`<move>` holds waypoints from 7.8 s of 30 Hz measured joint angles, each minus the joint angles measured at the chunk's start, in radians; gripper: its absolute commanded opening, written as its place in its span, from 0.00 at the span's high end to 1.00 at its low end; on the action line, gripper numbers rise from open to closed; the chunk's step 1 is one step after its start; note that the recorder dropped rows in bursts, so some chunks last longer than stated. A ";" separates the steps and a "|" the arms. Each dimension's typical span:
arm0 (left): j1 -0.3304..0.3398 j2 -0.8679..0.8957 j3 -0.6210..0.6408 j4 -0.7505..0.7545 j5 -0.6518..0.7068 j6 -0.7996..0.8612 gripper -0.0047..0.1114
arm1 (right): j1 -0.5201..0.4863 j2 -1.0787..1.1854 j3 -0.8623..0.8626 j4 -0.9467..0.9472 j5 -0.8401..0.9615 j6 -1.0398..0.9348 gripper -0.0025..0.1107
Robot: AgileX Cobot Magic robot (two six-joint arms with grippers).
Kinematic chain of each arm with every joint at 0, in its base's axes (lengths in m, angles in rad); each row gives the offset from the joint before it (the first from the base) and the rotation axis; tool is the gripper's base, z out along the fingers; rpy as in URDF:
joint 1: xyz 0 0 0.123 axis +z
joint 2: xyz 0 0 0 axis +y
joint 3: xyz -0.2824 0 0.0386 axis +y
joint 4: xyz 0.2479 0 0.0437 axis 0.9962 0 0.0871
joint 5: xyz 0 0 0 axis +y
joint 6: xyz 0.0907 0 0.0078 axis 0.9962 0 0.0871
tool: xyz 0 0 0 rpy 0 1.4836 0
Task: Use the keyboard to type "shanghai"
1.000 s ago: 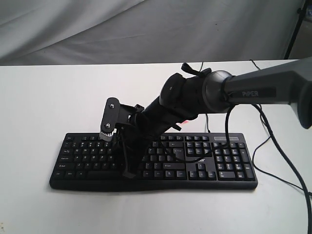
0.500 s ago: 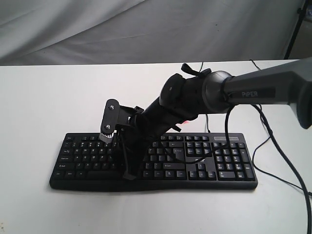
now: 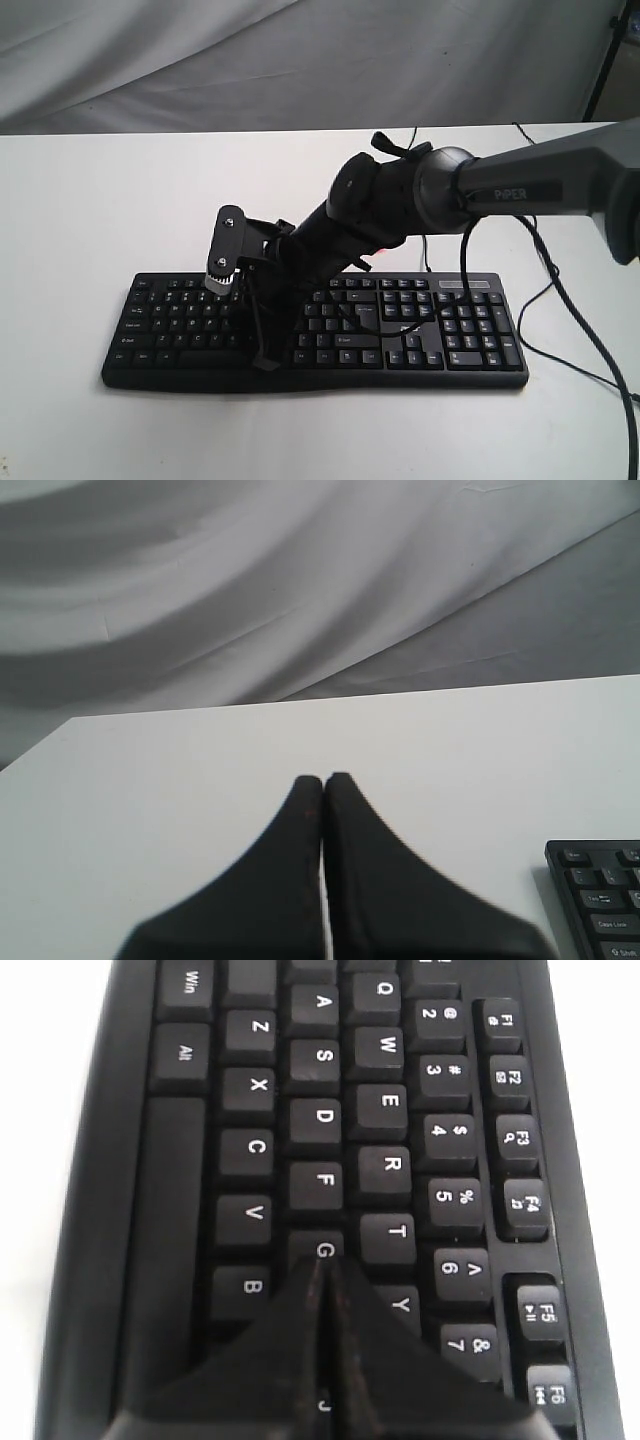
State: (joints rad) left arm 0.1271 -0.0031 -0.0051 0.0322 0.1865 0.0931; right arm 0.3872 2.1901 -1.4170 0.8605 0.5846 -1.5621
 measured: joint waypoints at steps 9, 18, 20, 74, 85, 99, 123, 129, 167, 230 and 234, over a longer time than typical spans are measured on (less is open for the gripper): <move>0.000 0.000 0.000 0.000 0.000 0.000 0.95 | 0.000 0.003 0.000 0.000 0.006 0.000 0.98; 0.000 0.000 0.000 0.000 0.000 0.000 0.95 | 0.000 -0.040 0.000 0.013 0.024 0.002 0.98; 0.000 0.000 0.000 0.000 0.000 0.000 0.95 | 0.000 -0.051 0.000 0.023 0.029 0.002 0.98; 0.000 0.000 0.000 0.000 0.000 0.000 0.95 | 0.170 0.110 -0.331 -0.178 0.025 0.362 0.98; 0.000 0.000 0.000 0.000 0.000 0.000 0.95 | 0.170 0.151 -0.337 -0.195 -0.014 0.362 0.98; 0.000 0.000 0.000 0.000 0.000 0.000 0.95 | 0.168 0.156 -0.337 -0.213 -0.025 0.364 0.98; 0.000 0.000 0.000 0.000 0.000 0.000 0.95 | 0.168 0.170 -0.337 -0.219 -0.026 0.362 0.98; 0.000 0.000 0.000 0.000 0.000 0.000 0.95 | 0.168 0.170 -0.337 -0.219 -0.026 0.355 0.98; 0.000 0.000 0.000 0.000 0.000 0.000 0.95 | 0.132 0.090 -0.306 -0.229 0.124 0.335 0.98; 0.000 0.000 0.000 0.000 0.000 0.000 0.95 | 0.018 -0.115 0.177 0.196 -0.075 -0.160 0.98; 0.000 0.000 0.000 0.000 0.000 0.000 0.95 | 0.012 -0.102 0.173 0.240 -0.080 -0.219 0.98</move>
State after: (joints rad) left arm 0.1271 -0.0031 -0.0051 0.0322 0.1865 0.0931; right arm 0.3991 2.0886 -1.2441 1.1007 0.5048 -1.7812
